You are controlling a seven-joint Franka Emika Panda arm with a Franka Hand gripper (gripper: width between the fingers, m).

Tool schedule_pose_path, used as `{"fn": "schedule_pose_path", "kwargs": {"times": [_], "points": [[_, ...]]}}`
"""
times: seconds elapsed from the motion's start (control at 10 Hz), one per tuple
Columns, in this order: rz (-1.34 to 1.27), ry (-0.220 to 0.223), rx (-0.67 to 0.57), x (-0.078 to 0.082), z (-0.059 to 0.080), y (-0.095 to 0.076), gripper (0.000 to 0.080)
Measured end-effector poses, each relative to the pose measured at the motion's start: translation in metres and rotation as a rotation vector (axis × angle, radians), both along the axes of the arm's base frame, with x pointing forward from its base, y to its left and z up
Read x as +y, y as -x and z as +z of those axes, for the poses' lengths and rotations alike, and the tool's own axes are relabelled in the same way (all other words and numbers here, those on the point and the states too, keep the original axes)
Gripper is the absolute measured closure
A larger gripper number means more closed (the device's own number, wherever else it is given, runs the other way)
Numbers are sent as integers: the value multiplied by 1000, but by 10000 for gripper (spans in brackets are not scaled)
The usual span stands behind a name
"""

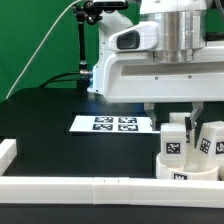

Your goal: Assemble stool

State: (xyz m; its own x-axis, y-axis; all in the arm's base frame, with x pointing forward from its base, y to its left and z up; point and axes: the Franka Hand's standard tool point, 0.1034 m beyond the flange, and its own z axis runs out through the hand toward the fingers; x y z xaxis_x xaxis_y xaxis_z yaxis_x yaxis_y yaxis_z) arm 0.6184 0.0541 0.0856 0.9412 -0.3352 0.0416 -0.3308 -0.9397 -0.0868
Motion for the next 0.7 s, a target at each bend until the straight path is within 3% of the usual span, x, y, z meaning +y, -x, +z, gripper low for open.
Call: {"fn": "schedule_pose_path", "kwargs": {"times": [0.2, 0.7], "points": [[-206, -15, -1, 18, -1, 0, 464], [-478, -57, 14, 23, -1, -1, 464]]}}
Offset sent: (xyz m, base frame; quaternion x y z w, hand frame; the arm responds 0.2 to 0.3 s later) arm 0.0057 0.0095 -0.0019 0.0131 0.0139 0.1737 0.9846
